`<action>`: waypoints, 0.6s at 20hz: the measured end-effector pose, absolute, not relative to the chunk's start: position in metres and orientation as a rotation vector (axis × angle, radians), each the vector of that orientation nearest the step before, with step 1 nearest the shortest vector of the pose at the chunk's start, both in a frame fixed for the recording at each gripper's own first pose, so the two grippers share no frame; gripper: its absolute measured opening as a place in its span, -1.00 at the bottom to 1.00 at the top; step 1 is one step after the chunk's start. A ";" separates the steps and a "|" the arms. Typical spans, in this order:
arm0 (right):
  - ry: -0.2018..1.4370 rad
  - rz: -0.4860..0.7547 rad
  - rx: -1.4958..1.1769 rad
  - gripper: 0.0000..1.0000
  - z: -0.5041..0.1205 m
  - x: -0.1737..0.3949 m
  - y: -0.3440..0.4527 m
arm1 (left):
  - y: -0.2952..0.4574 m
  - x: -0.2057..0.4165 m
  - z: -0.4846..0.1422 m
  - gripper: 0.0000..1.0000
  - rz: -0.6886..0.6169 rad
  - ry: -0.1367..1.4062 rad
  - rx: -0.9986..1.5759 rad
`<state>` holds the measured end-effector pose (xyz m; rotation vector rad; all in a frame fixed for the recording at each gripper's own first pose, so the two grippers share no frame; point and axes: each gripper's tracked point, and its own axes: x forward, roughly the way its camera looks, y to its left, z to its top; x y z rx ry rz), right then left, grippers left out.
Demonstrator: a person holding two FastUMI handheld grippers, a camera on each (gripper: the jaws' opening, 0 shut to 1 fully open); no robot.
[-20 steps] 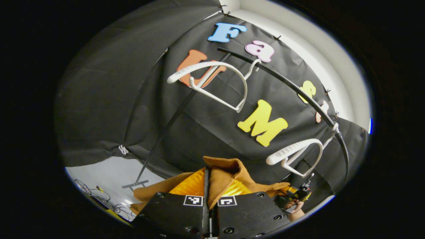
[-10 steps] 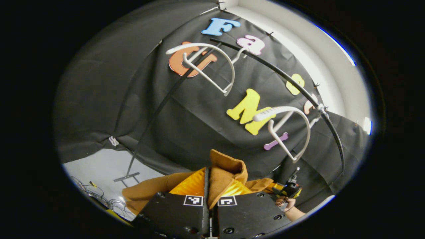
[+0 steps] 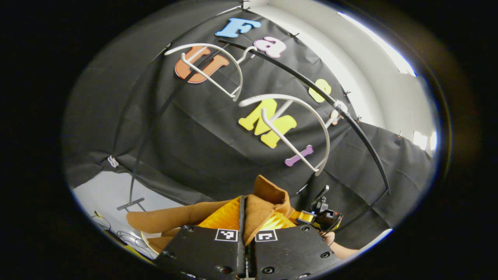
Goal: Grasp the clothes on the hanger with both hands and then place them into the laundry hamper below.
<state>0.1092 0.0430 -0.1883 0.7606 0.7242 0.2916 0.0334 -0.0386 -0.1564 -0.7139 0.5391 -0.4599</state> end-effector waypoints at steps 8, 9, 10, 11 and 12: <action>0.691 0.434 0.725 -0.88 -0.135 0.075 0.101 | -0.096 0.012 -0.100 -0.84 -0.629 0.476 -0.643; 0.680 0.448 0.722 -0.88 -0.125 0.072 0.106 | -0.099 0.011 -0.092 -0.84 -0.641 0.459 -0.635; 0.667 0.463 0.722 -0.88 -0.117 0.069 0.109 | -0.103 0.012 -0.085 -0.84 -0.655 0.449 -0.636; 0.658 0.479 0.725 -0.88 -0.107 0.067 0.113 | -0.105 0.013 -0.078 -0.84 -0.664 0.437 -0.642; 0.652 0.493 0.730 -0.92 -0.100 0.066 0.117 | -0.108 0.015 -0.074 -0.84 -0.673 0.430 -0.649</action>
